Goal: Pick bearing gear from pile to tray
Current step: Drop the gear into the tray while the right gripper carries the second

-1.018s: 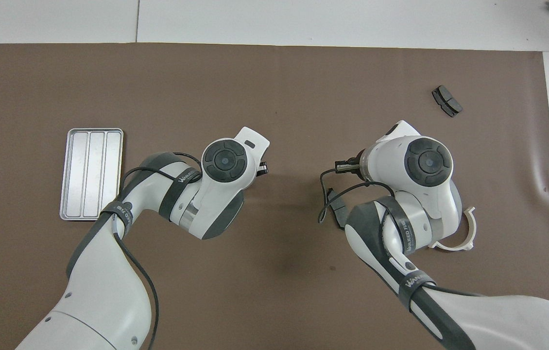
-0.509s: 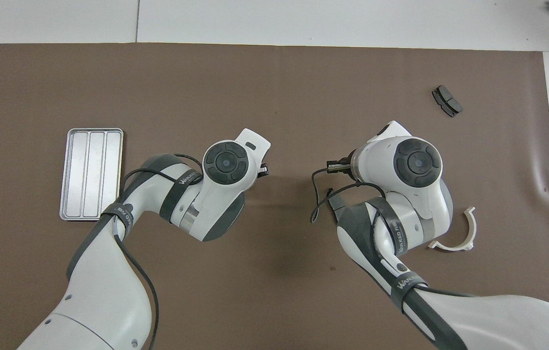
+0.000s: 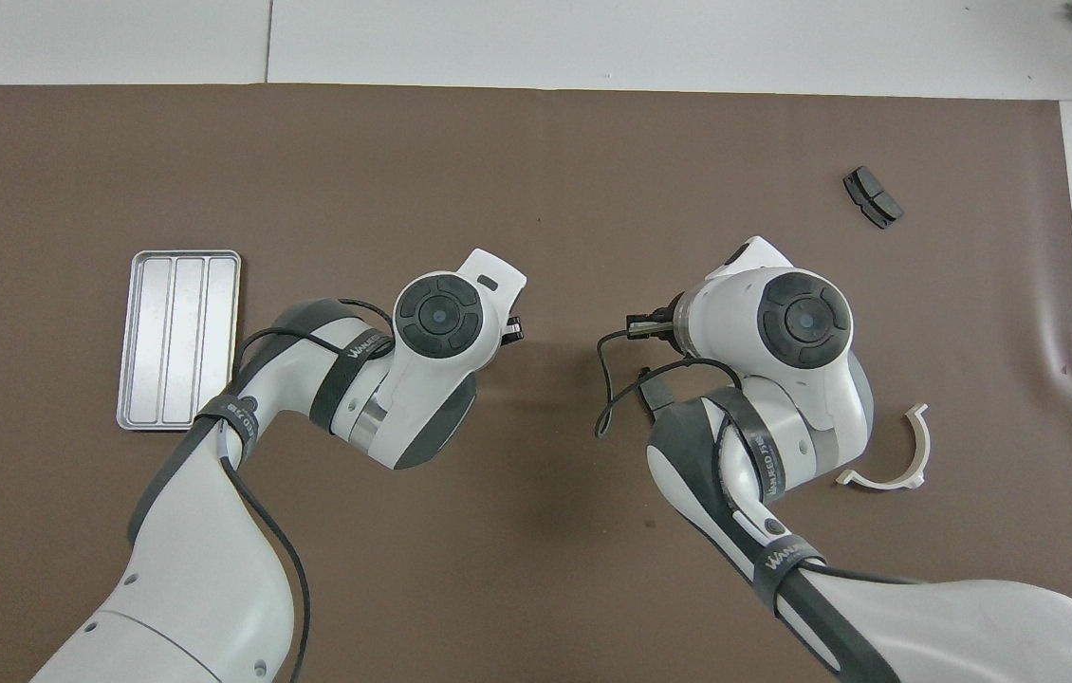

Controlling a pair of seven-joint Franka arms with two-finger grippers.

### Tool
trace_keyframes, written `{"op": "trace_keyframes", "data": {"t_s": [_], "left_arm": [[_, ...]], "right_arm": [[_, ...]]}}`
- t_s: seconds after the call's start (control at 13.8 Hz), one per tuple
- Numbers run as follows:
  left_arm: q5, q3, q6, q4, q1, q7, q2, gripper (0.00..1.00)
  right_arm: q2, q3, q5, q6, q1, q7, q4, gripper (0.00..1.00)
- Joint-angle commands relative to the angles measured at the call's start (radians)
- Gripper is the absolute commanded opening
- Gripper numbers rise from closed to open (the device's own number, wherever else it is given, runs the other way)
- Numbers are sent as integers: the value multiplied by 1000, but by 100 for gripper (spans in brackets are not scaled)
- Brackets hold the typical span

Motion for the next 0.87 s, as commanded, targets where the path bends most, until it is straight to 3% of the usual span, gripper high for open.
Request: {"op": "trace_keyframes", "data": {"t_s": [0.0,0.29,0.58,0.8], "left_arm": [[-10,3,-42,57,65,4,-4,2],[-31,-13,-62,64,280,151,-47,2],[-115,-9,-174,53,502,520,-99,2],[-118,-1,-176,3,624,729,-120,3]], "right_arm": [[42,2,28,-17,31,45,60,0],[95,2,27,-30,85,108,125,0],[225,-1,-18,-138,218,246,325,0],[286,1,-85,-135,268,322,380,0]]}}
